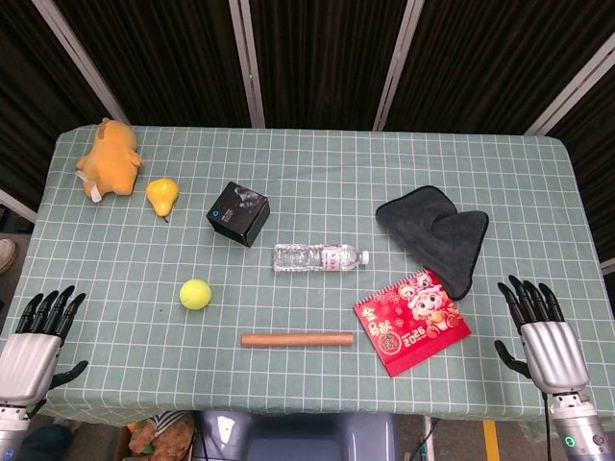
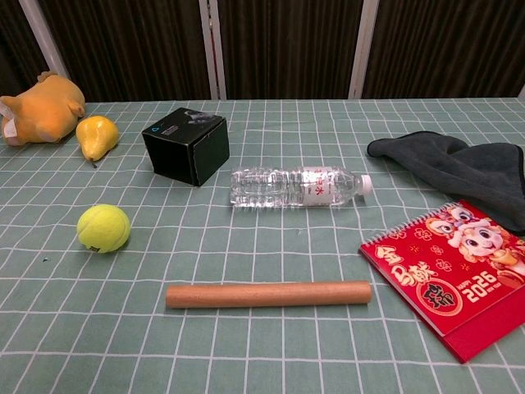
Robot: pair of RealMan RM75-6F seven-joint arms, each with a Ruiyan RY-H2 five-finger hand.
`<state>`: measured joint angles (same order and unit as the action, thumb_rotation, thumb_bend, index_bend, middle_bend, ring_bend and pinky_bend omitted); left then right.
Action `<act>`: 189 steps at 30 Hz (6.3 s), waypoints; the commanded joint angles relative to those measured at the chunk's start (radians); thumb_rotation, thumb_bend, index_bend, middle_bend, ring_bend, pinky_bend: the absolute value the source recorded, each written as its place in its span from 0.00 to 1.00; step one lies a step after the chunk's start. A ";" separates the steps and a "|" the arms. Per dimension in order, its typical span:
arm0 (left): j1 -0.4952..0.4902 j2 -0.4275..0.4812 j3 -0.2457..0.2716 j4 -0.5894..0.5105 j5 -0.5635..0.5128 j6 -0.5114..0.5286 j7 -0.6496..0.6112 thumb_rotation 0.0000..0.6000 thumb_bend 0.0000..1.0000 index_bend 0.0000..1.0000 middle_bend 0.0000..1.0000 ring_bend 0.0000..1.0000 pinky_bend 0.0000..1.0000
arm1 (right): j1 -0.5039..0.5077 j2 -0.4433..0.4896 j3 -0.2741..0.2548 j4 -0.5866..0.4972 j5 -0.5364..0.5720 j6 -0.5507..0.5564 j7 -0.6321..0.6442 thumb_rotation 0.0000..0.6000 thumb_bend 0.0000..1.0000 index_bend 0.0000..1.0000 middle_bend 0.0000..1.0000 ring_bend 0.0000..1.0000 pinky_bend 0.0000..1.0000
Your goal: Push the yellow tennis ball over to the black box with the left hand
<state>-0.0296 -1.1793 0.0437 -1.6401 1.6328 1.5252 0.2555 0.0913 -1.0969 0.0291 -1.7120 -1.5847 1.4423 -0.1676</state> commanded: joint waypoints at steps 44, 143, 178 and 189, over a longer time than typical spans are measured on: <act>-0.345 -0.218 -0.070 0.036 -0.185 -0.567 0.196 1.00 0.42 0.45 0.64 0.28 0.55 | 0.025 0.044 0.008 0.016 0.043 -0.037 0.121 1.00 0.36 0.00 0.00 0.00 0.00; -0.758 -0.420 -0.201 0.532 -0.349 -0.810 -0.044 1.00 0.35 0.18 0.15 0.00 0.00 | 0.022 0.047 0.028 0.048 0.061 -0.002 0.173 1.00 0.36 0.00 0.00 0.00 0.00; -0.066 -0.003 0.160 -0.045 0.048 0.236 -0.021 1.00 0.06 0.00 0.04 0.00 0.00 | -0.009 0.000 0.002 0.063 -0.051 0.106 0.140 1.00 0.36 0.00 0.00 0.00 0.00; -0.012 -0.028 0.126 0.091 0.120 0.339 -0.100 1.00 0.06 0.00 0.02 0.00 0.00 | -0.031 -0.013 -0.017 0.038 -0.055 0.115 0.083 1.00 0.36 0.00 0.00 0.00 0.00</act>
<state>-0.0437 -1.2077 0.1732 -1.5558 1.7490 1.8722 0.1641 0.0631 -1.1102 0.0129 -1.6681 -1.6469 1.5605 -0.0761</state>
